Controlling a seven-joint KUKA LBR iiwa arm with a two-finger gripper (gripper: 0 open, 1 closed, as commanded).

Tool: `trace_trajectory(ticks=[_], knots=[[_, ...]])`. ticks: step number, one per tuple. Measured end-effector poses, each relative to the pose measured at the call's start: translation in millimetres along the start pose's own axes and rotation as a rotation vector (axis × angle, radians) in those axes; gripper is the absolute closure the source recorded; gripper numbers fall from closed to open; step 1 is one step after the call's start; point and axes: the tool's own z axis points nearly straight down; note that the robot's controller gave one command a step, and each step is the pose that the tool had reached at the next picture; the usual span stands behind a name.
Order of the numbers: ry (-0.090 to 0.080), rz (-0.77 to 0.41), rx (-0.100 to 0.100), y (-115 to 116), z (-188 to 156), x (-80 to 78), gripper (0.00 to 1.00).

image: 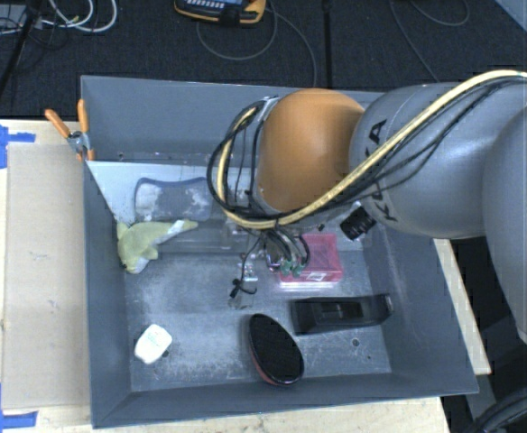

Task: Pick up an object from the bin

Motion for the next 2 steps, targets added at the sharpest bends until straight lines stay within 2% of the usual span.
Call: trace_trajectory(ticks=[1, 2], knots=[[-0.007, -0.119, 0.000, 17.2, 29.4, 18.2, 0.00], [0.001, -0.266, -0.001, 80.4, 62.0, 32.9, 0.00]])
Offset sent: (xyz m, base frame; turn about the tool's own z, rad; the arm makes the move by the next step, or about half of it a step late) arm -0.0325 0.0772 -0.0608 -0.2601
